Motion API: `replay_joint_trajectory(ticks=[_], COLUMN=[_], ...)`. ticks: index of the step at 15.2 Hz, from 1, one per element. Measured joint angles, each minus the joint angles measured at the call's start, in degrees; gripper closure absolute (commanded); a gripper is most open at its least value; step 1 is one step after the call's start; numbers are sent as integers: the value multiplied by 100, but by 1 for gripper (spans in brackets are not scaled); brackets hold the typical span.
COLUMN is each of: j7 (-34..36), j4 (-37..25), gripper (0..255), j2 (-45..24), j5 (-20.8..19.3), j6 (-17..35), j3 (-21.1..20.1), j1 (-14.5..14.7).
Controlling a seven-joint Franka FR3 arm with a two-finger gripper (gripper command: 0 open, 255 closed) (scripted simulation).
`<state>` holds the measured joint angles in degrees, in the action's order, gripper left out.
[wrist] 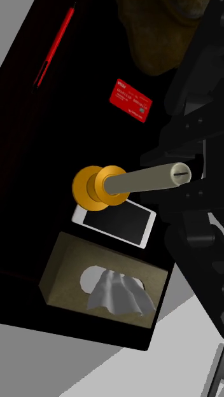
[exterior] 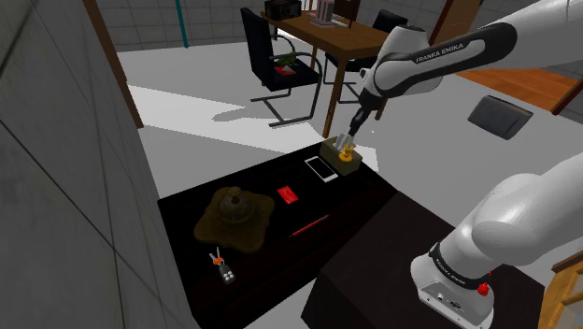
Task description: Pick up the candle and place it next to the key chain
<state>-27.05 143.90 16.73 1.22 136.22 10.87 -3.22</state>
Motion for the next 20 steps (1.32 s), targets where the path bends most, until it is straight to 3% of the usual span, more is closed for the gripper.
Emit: replay_joint_trajectory(ticks=[13,20], j7=[169,1132], j4=[-559,-130], gripper=[255,255], j2=[477,983], j5=[-95,5], j6=[-1028,-1081], j3=[-105,-830], j1=[-22,300])
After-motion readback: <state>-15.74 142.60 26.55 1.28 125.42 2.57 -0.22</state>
